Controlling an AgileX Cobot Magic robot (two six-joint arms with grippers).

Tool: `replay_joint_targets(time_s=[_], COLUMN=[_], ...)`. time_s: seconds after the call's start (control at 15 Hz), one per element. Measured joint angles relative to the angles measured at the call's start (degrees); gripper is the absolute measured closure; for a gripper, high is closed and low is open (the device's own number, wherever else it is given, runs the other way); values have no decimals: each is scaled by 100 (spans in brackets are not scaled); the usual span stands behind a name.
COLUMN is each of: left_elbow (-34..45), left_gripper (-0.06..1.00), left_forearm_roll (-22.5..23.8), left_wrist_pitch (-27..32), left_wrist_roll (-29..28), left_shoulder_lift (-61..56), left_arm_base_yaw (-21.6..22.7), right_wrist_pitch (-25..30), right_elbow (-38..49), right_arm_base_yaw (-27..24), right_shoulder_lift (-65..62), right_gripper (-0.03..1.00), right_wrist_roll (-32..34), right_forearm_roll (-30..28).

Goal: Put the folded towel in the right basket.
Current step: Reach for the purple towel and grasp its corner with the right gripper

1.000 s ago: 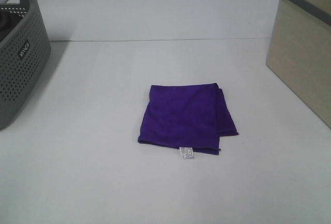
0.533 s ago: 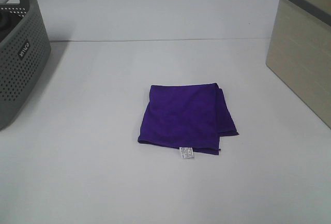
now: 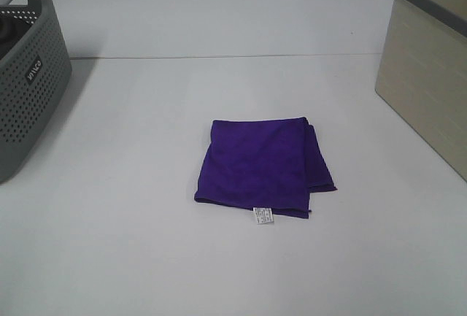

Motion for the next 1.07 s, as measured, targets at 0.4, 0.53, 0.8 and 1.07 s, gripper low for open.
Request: replay_joint_targets(time_s=[0.4, 0.53, 0.8, 1.07], left_elbow=[0, 0, 0, 0], left_gripper=[-5, -5, -5, -5], left_forearm_roll=[0, 0, 0, 0], left_wrist_pitch=[0, 0, 0, 0], left_wrist_roll=[0, 0, 0, 0], left_shoulder_lift=[0, 0, 0, 0], left_arm_base_yaw=[0, 0, 0, 0], right_wrist_pitch=[155, 160, -670, -1748], right_elbow=[-2395, -2492, -2527, -2922], right_arm_base_yaw=[0, 0, 0, 0], right_shoulder_lift=[3919, 4721, 6073, 7918], right_gripper=[5, 5, 5, 5], right_wrist_roll=[-80, -138, -195, -802], right_forearm_roll=[298, 636, 1461, 2212])
